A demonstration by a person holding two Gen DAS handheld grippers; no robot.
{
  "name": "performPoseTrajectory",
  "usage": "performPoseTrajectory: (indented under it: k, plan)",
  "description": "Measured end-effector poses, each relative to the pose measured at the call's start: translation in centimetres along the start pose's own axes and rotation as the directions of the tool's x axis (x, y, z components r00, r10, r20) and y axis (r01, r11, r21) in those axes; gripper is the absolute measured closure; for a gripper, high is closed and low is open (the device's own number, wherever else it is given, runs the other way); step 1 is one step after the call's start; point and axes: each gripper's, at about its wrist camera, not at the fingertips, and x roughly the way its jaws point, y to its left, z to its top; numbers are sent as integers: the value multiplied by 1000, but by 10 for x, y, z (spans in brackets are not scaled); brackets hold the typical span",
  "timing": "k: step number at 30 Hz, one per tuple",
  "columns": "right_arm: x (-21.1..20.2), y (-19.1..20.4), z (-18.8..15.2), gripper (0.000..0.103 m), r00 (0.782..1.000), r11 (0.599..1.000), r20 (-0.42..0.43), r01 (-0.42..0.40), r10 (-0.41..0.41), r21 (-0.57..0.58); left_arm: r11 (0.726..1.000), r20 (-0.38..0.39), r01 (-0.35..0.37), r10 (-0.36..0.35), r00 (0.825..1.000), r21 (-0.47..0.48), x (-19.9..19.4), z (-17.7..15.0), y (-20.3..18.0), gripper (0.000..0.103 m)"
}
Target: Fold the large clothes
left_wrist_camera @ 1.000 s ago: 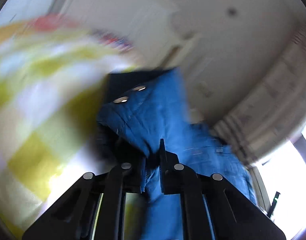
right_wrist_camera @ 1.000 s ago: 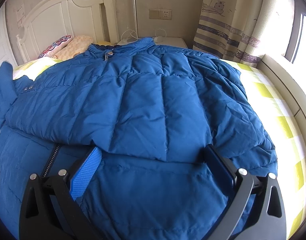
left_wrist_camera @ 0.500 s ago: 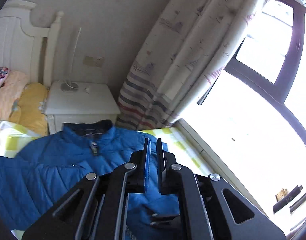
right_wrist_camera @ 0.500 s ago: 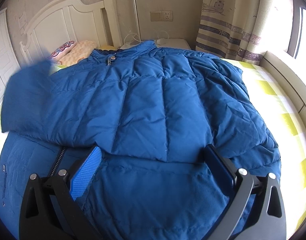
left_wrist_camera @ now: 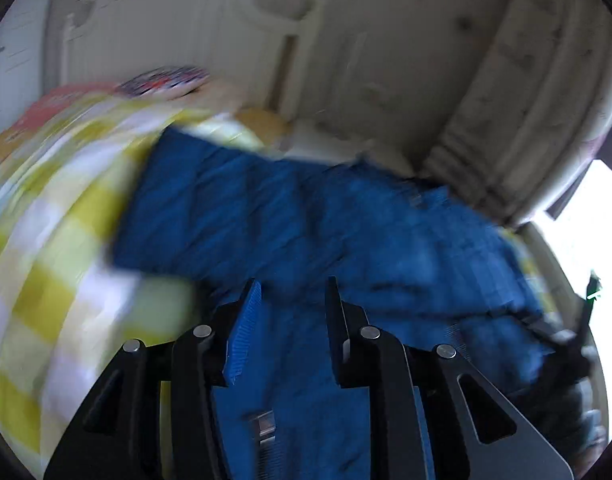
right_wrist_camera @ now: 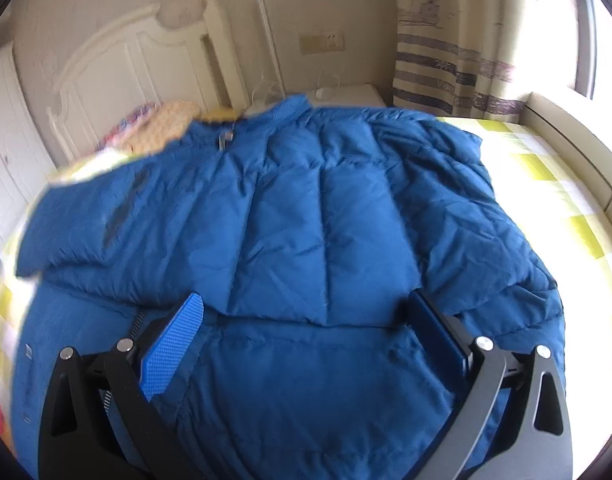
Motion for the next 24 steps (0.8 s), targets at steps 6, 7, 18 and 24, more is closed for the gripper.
performPoseTrajectory:
  k: [6, 7, 18, 24]
  plan:
    - [-43, -16, 5, 18, 948, 931, 180, -298, 263, 209, 995, -85, -94, 91, 992, -27, 41, -39, 29, 75]
    - [-43, -4, 7, 18, 935, 919, 156, -346, 320, 190, 996, -94, -88, 85, 992, -27, 44, -38, 30, 34]
    - [54, 158, 9, 20, 818, 831, -191, -489, 543, 265, 994, -19, 29, -31, 999, -104, 38, -42, 41, 4]
    - [83, 173, 20, 39, 884, 855, -114, -394, 453, 336, 995, 2, 33, -33, 999, -96, 22, -43, 47, 4]
